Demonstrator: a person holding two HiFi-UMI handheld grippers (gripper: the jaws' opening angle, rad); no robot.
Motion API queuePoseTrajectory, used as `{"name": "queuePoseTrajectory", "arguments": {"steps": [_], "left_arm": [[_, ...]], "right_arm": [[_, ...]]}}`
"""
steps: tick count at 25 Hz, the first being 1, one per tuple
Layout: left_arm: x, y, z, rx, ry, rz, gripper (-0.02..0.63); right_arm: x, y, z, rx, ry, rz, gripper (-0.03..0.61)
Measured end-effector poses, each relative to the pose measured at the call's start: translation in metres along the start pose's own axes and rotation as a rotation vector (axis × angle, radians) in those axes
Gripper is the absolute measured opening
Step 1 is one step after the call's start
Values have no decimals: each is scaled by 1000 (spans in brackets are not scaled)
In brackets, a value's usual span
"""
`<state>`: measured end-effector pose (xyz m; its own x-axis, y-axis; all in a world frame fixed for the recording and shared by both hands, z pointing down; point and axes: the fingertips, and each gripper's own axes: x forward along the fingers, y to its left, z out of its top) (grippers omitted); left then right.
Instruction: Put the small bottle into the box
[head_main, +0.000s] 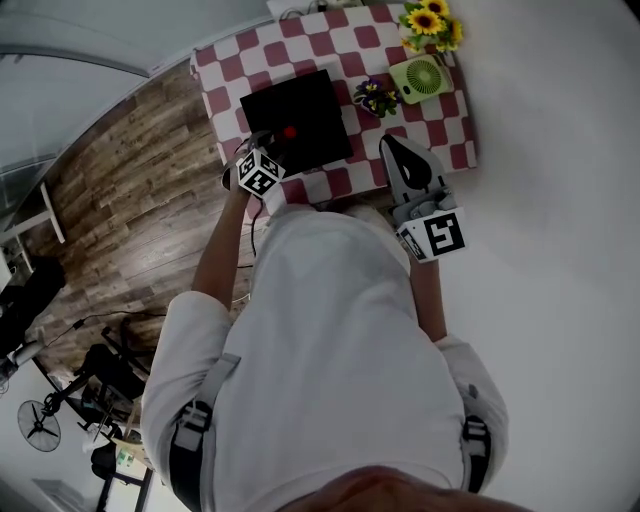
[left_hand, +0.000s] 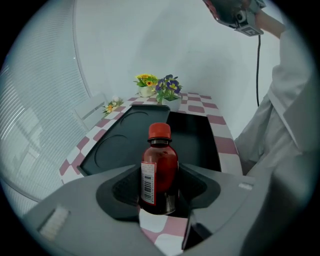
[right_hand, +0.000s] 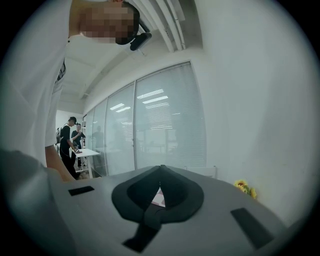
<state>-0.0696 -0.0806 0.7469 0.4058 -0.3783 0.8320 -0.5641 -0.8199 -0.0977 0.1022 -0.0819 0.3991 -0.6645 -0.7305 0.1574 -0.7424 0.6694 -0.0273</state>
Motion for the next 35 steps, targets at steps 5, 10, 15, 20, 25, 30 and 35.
{"name": "queuePoseTrajectory", "arguments": {"steps": [5, 10, 15, 20, 25, 30, 35], "left_arm": [[4, -17, 6, 86, 15, -52, 222], [23, -33, -3, 129, 94, -100, 222], [39, -43, -14, 190, 196, -124, 222], [46, -47, -30, 261, 320, -133, 222], [52, -48, -39, 296, 398, -120, 222], [54, -47, -40, 271, 436, -129, 224], [54, -47, -39, 286, 415, -121, 225]], "right_arm": [[-1, 2, -3, -1, 14, -4, 2], [-3, 1, -4, -1, 21, -9, 2], [-6, -2, -5, 2, 22, -16, 2], [-8, -4, -7, 10, 25, -21, 2], [-13, -7, -8, 13, 23, -27, 2], [-15, -7, -10, 19, 23, -26, 2], [-18, -6, -12, 19, 17, -15, 2]]}}
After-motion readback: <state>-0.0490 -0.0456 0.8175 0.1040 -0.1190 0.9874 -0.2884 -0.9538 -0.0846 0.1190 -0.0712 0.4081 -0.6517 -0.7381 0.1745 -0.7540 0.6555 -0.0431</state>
